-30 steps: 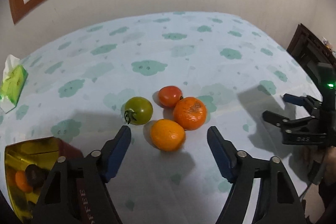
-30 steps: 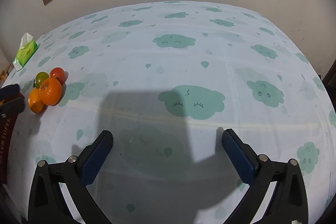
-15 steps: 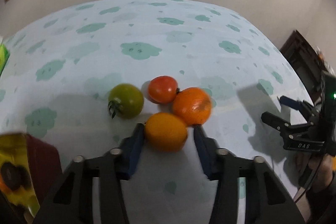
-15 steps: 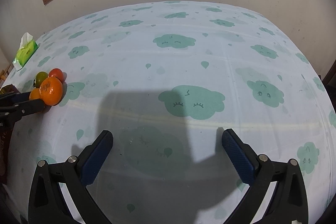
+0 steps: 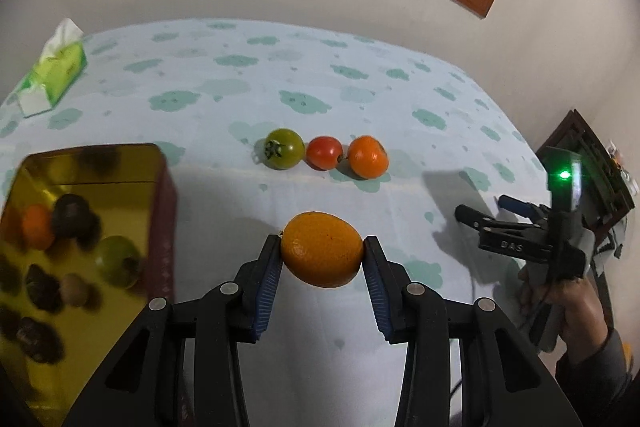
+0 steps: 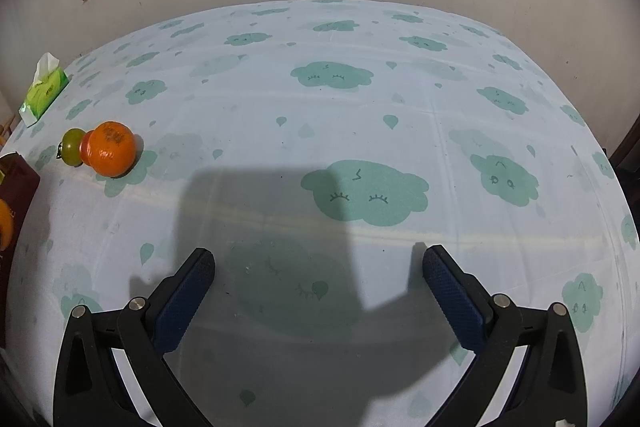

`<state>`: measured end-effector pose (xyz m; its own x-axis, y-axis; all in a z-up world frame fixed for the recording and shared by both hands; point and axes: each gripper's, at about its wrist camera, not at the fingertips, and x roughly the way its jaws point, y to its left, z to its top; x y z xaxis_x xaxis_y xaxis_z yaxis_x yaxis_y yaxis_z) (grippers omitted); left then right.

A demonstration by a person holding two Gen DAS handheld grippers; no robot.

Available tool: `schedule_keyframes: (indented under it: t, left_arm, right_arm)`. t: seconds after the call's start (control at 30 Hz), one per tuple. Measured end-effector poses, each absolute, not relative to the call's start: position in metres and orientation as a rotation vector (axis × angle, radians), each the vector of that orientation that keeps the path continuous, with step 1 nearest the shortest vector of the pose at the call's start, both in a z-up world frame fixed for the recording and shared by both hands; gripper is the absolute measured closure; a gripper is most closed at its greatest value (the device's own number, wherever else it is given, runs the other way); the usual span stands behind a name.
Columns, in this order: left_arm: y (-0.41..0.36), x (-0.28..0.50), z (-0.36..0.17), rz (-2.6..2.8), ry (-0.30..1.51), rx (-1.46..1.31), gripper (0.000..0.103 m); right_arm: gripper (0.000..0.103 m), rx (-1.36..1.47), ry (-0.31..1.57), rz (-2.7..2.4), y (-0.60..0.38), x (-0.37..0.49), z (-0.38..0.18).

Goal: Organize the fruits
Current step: 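Grasp the large orange with the left gripper and lift it, then carry the orange toward the tray with left while right grasps the red tomato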

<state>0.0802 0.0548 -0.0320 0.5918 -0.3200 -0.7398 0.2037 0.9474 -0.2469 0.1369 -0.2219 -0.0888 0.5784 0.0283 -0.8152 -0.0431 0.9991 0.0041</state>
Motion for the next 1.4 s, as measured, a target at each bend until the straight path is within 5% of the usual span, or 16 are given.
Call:
schedule_keyframes:
  t: [0.1, 0.2, 0.37, 0.6, 0.77, 0.83, 0.9, 1.4]
  left_arm:
    - [0.061, 0.067, -0.023, -0.303, 0.862, -0.144, 0.061]
    - [0.067, 0.055, -0.018, -0.301, 0.852, -0.141, 0.061]
    - [0.076, 0.047, -0.012, -0.294, 0.835, -0.155, 0.061]
    - [0.091, 0.041, -0.007, -0.277, 0.819, -0.165, 0.061]
    - [0.097, 0.039, -0.006, -0.272, 0.813, -0.158, 0.061]
    - [0.100, 0.039, -0.007, -0.265, 0.813, -0.162, 0.061]
    - [0.104, 0.038, -0.007, -0.256, 0.810, -0.170, 0.061]
    - [0.118, 0.018, -0.011, -0.168, 0.786, -0.139, 0.061]
  right_arm:
    - [0.001, -0.012, 0.946, 0.066, -0.224, 0.135, -0.088]
    - [0.050, 0.055, 0.893, 0.300, -0.219, 0.131, -0.071]
    - [0.045, -0.198, 0.826, 0.664, -0.146, 0.144, -0.020]
    - [0.046, -0.363, 0.927, 0.757, -0.070, 0.190, -0.035]
    - [0.051, -0.413, 0.982, 0.720, -0.049, 0.209, -0.060]
    - [0.061, -0.436, 1.011, 0.705, -0.043, 0.216, -0.071]
    - [0.072, -0.435, 1.003, 0.716, -0.039, 0.219, -0.073]
    - [0.072, -0.118, 0.819, 0.714, -0.073, 0.088, -0.048]
